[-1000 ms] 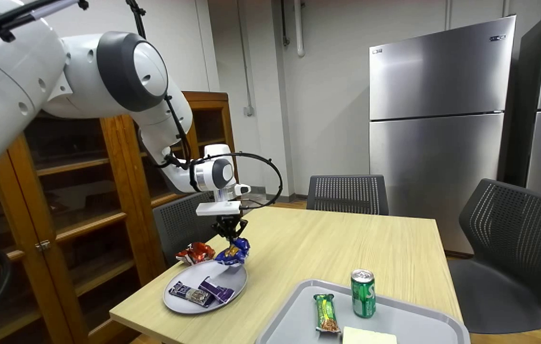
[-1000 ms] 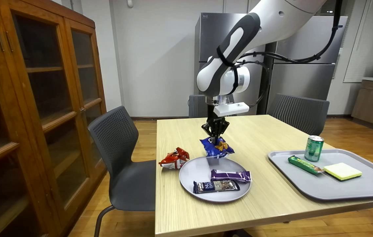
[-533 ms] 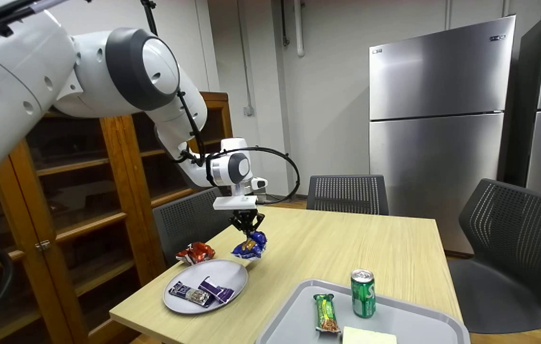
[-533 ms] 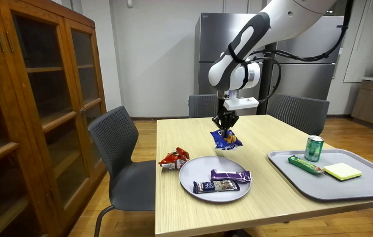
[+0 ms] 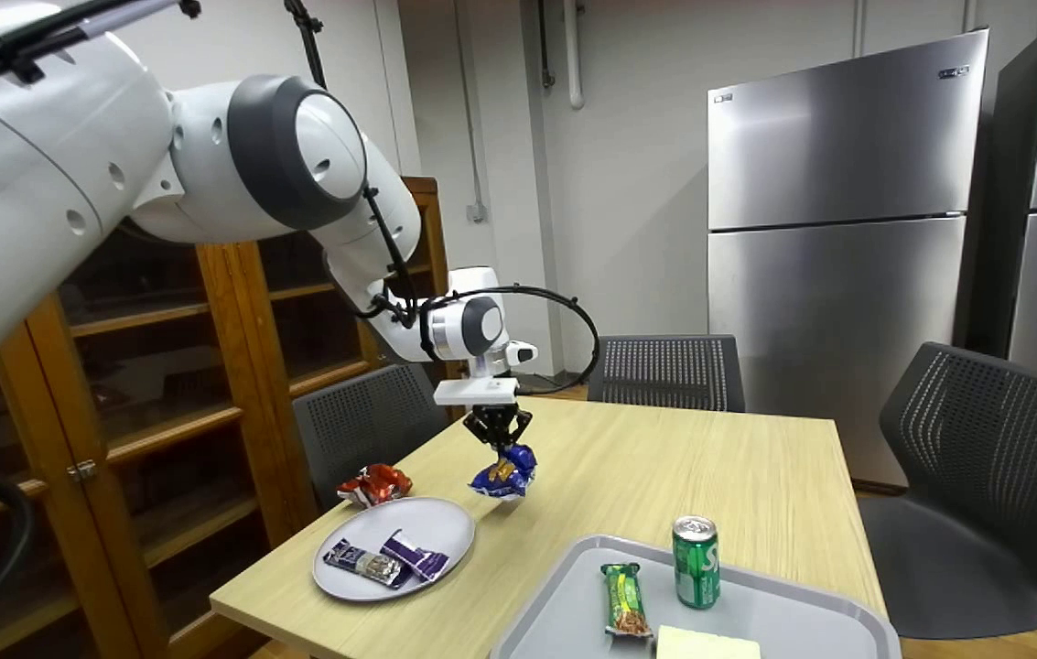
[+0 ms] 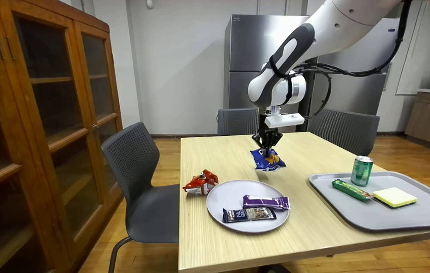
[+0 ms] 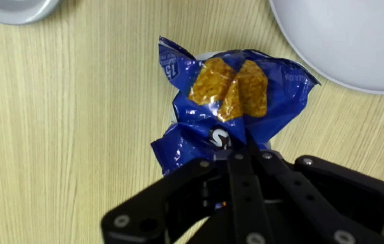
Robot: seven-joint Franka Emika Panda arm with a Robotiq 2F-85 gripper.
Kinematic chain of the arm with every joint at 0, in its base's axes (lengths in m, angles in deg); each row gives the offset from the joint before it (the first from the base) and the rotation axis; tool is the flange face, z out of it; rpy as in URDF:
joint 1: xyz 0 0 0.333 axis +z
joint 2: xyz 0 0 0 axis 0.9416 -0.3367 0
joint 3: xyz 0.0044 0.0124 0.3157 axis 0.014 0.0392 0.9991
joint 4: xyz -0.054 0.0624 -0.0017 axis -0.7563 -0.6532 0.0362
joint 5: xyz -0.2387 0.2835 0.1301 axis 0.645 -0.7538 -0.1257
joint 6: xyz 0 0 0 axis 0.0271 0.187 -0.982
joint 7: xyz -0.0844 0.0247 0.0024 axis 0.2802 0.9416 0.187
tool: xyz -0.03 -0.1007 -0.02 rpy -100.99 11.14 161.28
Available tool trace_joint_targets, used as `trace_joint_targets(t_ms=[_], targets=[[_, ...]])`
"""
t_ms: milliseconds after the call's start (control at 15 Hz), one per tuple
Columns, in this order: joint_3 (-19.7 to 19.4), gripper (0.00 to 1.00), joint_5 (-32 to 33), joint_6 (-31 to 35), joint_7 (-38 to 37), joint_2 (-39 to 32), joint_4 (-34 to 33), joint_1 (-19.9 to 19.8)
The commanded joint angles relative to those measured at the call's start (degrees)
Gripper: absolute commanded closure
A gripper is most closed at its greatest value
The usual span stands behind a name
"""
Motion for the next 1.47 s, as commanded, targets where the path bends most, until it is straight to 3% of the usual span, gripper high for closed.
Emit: trace_joint_targets(t_ms=[0, 267, 400, 1067, 1400], targets=[[0.0, 1.0, -0.4, -1.8, -0.4, -3.2, -4.8, -0.8], [0.1, 1.0, -0.5, -2.1, -0.3, -4.8, -6.5, -1.4], [0.2, 0.73, -0.5, -2.4, -0.2, -4.7, -6.3, -1.4], [-0.1, 0.01, 0.7, 0.7, -1.6, 1.4, 1.5, 1.6], [-2.1, 0.0, 1.9, 1.2, -6.6, 7.6, 9.2, 5.1]])
